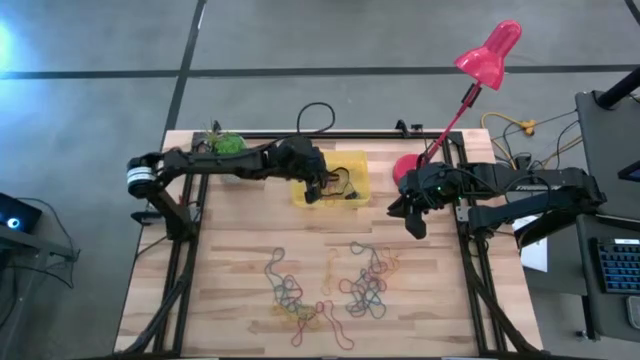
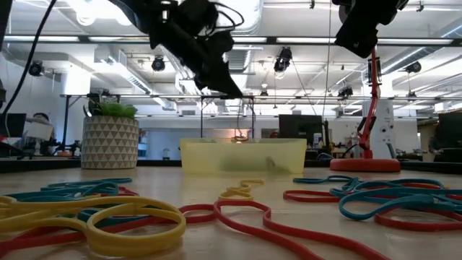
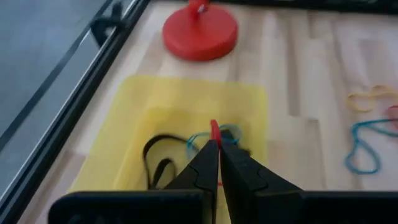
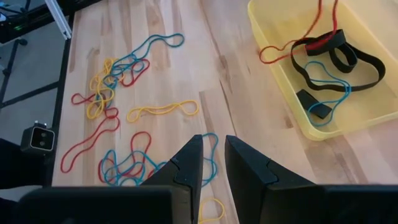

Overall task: Pick and place rubber bands into bin
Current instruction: Put the red rubber band into the yellow bin

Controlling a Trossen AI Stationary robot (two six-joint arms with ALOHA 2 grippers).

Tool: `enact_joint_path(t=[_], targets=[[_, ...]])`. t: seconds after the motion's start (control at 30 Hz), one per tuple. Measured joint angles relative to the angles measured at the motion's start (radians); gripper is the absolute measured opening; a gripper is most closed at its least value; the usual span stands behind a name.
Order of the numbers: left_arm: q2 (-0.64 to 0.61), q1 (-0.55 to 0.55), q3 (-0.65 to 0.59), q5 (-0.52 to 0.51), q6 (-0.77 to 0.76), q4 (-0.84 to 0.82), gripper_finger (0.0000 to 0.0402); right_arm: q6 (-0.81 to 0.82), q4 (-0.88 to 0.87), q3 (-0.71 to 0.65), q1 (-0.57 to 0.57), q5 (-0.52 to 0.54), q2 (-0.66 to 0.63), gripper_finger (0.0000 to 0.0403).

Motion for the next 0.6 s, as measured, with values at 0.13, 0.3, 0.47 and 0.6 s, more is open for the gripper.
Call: enact_joint_path(t=[0.13, 0.3, 0.47, 0.6], targets=[[0.031, 0.027, -0.003, -0.001, 0.003, -0.01, 0.0, 0.003, 0.0, 0.0, 0.0, 0.0, 0.0, 0.0059], [0.06, 0.033, -0.003, 0.006, 0.0, -0.011, 0.0, 0.004, 0.0, 0.0, 0.0, 0.0, 0.0, 0.0059], [0.092, 0.038, -0.003, 0.019, -0.052, -0.034, 0.0, 0.0, -0.001, 0.0, 0.0, 0.0, 0.0, 0.0059], [0.105, 0.038, -0.004, 0.065, -0.058, -0.056, 0.0014, -0.011, -0.001, 0.0, 0.0, 0.0, 0.0, 0.0059]])
